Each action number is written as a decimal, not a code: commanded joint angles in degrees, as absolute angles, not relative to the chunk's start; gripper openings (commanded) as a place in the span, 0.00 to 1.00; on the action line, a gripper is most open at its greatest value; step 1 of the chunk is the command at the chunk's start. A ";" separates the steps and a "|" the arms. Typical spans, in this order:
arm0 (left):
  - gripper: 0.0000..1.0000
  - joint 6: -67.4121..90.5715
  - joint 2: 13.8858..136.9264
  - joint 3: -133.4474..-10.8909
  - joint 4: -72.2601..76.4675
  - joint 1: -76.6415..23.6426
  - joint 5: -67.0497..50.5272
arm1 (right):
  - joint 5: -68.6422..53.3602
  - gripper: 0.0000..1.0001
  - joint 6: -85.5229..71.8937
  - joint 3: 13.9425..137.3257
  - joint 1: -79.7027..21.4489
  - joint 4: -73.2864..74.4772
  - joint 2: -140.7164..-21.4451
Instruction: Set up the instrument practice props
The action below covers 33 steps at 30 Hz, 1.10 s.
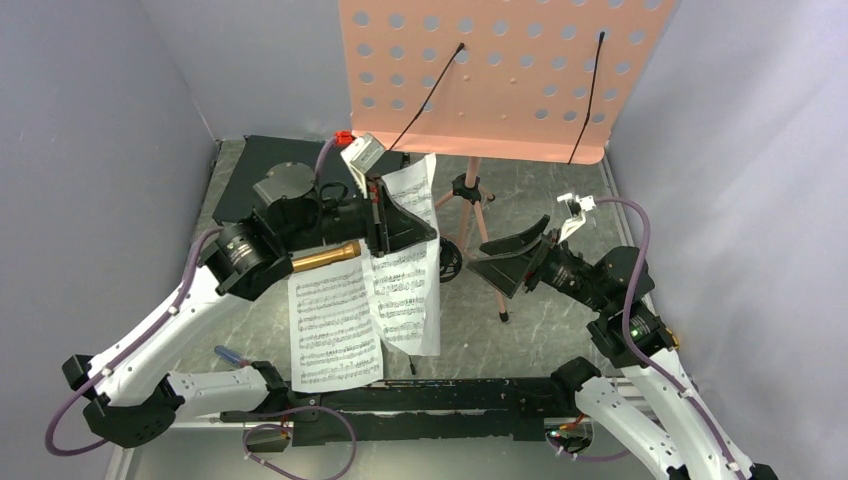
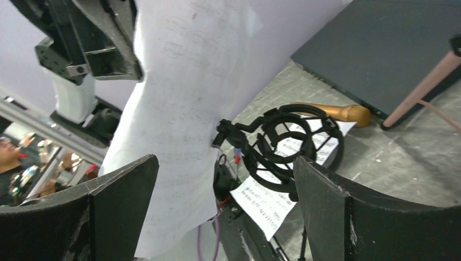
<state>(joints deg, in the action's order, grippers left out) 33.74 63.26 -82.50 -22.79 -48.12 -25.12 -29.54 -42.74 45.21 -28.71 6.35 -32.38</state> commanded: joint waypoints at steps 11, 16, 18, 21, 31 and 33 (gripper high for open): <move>0.03 35.98 70.01 -84.94 -18.78 -55.31 -19.66 | -39.84 0.98 -53.86 40.96 -29.04 -14.67 -34.94; 0.04 37.52 70.00 -83.25 -14.73 -55.57 -19.12 | -41.83 0.97 -54.90 40.03 -29.03 -17.19 -35.60; 0.05 38.12 70.24 -82.62 -13.46 -55.62 -18.99 | -42.34 0.96 -56.48 39.05 -29.07 -19.64 -35.83; 0.10 38.44 70.86 -82.63 -12.43 -55.69 -20.12 | -42.43 0.94 -57.53 38.18 -29.11 -21.96 -36.47; 0.65 37.22 70.31 -81.57 -13.08 -56.12 -19.57 | -43.13 0.90 -56.85 39.09 -29.85 -21.44 -36.67; 0.71 37.39 69.92 -80.47 -12.25 -56.13 -19.09 | -43.09 0.90 -56.28 39.21 -29.93 -20.41 -36.86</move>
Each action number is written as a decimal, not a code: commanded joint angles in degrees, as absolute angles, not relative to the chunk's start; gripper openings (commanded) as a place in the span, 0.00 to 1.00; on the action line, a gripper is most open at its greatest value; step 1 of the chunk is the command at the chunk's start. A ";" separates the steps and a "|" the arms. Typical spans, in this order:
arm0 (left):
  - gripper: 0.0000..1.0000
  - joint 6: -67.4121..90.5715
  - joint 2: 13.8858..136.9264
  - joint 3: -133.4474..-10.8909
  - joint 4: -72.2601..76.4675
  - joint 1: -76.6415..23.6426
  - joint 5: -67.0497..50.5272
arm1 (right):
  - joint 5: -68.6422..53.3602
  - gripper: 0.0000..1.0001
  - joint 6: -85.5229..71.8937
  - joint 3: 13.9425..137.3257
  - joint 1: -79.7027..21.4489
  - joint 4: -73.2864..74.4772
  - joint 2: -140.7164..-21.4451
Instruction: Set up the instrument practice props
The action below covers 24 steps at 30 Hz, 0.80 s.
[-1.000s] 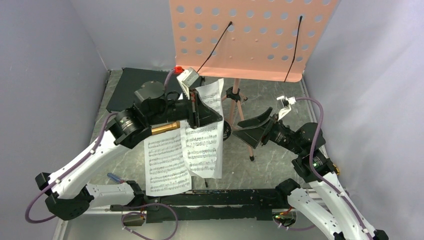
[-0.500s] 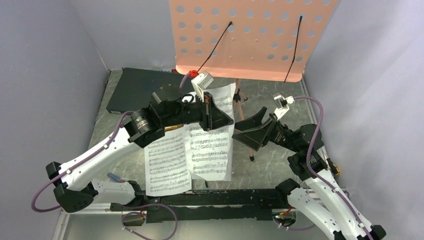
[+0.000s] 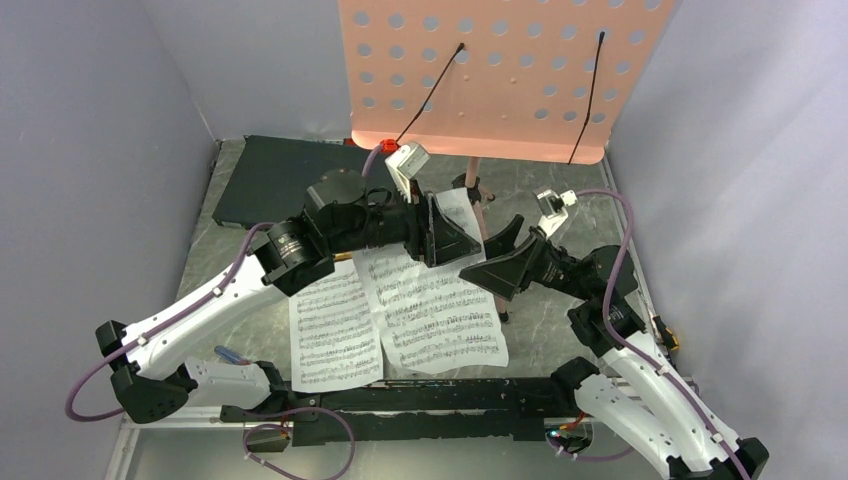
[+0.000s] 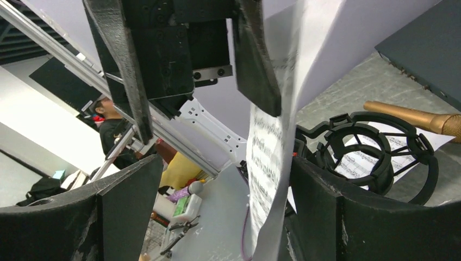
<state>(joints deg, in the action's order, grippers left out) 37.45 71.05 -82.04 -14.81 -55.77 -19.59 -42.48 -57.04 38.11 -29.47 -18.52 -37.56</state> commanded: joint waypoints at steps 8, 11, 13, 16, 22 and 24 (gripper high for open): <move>0.78 36.84 68.55 -79.25 -12.75 -56.08 -16.25 | -42.63 0.67 -53.72 38.53 -30.05 -16.96 -38.83; 0.79 36.50 67.62 -78.68 -13.32 -56.11 -14.62 | -42.51 0.43 -51.97 39.04 -30.06 -14.55 -39.97; 0.79 36.38 66.66 -78.29 -13.40 -56.07 -13.74 | -42.30 0.29 -51.57 39.09 -30.06 -13.68 -40.20; 0.80 36.16 64.76 -77.84 -13.10 -56.09 -13.04 | -41.34 0.06 -51.12 39.27 -30.08 -12.37 -39.65; 0.84 32.35 59.90 -77.45 -15.28 -56.08 -11.96 | -38.84 0.00 -49.62 41.56 -30.06 -9.50 -36.99; 0.86 30.68 57.87 -77.27 -17.47 -56.10 -10.65 | -37.86 0.00 -48.68 43.44 -30.06 -7.98 -35.84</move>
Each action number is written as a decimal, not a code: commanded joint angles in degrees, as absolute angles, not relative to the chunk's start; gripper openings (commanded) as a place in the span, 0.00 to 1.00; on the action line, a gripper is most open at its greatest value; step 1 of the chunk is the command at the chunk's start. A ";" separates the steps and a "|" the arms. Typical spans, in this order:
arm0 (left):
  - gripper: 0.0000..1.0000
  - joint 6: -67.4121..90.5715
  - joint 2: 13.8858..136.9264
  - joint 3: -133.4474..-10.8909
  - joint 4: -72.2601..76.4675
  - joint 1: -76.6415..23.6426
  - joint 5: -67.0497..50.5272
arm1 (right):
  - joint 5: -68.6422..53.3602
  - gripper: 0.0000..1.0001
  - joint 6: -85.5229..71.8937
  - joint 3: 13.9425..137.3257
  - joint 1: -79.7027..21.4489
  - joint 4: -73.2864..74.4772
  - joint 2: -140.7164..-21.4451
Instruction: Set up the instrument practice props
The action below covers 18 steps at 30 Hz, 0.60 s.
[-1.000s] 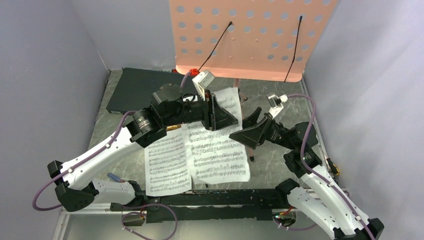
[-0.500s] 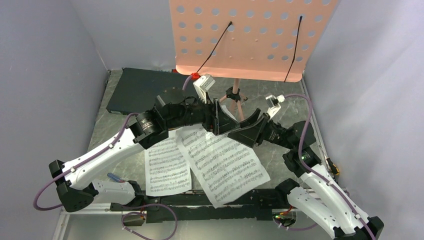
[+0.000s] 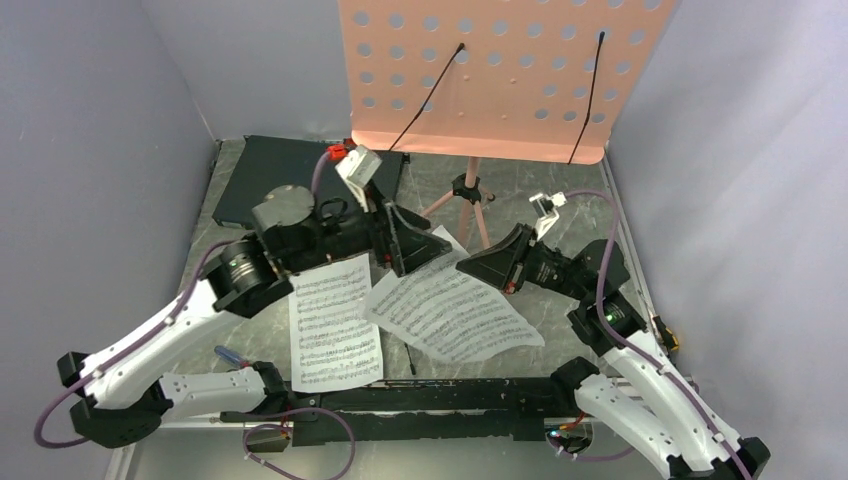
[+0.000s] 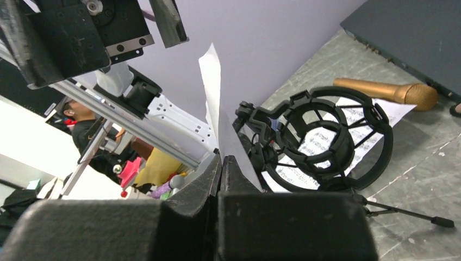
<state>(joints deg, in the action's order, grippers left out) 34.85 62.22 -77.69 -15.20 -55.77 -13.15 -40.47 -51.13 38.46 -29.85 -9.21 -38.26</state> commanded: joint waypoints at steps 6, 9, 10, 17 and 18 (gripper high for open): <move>0.88 25.76 51.49 -76.46 -23.93 -56.07 -7.51 | -32.37 0.00 -49.32 46.47 -30.06 -7.22 -30.98; 0.90 23.81 47.42 -74.92 -25.03 -56.09 -7.28 | -29.62 0.00 -51.11 47.31 -30.07 -8.27 -29.01; 0.90 23.55 46.20 -74.17 -24.98 -56.08 -6.79 | -29.15 0.00 -51.62 47.63 -30.09 -8.72 -28.52; 0.90 21.99 42.95 -68.60 -20.31 -56.10 -12.43 | -26.08 0.00 -56.10 50.04 -30.07 -13.34 -26.99; 0.90 21.82 43.28 -68.31 -19.19 -56.08 -15.02 | -25.72 0.00 -57.05 50.09 -30.06 -14.29 -27.13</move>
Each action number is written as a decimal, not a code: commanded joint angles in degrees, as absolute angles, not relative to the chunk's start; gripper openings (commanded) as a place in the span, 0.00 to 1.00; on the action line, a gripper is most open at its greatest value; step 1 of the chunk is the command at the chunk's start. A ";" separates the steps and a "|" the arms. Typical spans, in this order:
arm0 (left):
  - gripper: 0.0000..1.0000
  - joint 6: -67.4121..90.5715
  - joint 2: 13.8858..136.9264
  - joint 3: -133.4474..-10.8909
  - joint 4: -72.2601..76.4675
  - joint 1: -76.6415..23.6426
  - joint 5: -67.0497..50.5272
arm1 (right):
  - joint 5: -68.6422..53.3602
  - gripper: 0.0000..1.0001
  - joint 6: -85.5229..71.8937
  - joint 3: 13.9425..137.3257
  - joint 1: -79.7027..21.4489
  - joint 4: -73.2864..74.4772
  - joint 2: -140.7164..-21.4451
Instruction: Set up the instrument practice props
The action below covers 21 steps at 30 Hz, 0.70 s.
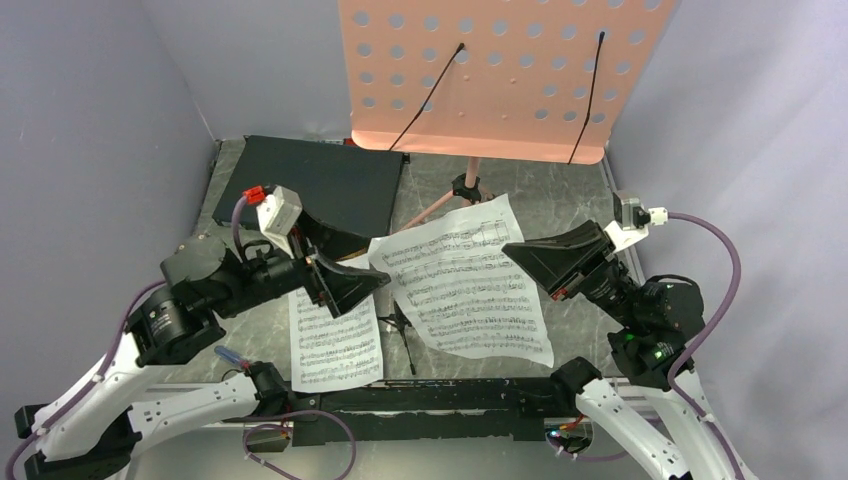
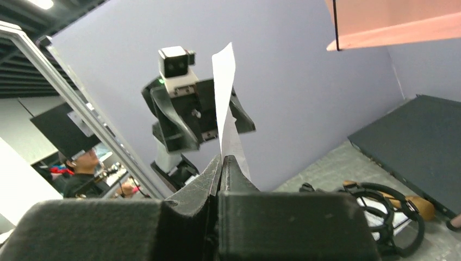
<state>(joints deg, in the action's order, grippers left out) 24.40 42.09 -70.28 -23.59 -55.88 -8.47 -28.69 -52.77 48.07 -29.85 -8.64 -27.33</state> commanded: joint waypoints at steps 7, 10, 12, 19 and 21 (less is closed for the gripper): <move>0.86 23.67 47.35 -64.64 -10.03 -56.08 -22.78 | -23.56 0.00 -59.15 51.22 -30.06 -16.97 -28.32; 0.83 25.28 48.96 -62.42 -3.86 -56.13 -25.07 | -23.40 0.00 -59.83 51.55 -30.08 -19.05 -28.56; 0.81 26.24 49.93 -61.59 -0.63 -56.08 -26.51 | -23.10 0.00 -60.49 51.36 -30.06 -20.49 -28.63; 0.68 29.21 52.38 -58.66 11.01 -56.15 -29.22 | -22.31 0.00 -62.05 50.45 -30.08 -23.67 -29.25; 0.65 29.79 52.71 -58.35 12.92 -56.12 -29.94 | -22.25 0.00 -62.31 50.28 -30.06 -24.00 -29.47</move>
<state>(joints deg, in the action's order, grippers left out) 27.70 52.40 -58.85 2.68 -55.92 -26.44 -23.24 -60.73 49.17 -29.85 -19.40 -28.67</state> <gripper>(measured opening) 0.679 0.010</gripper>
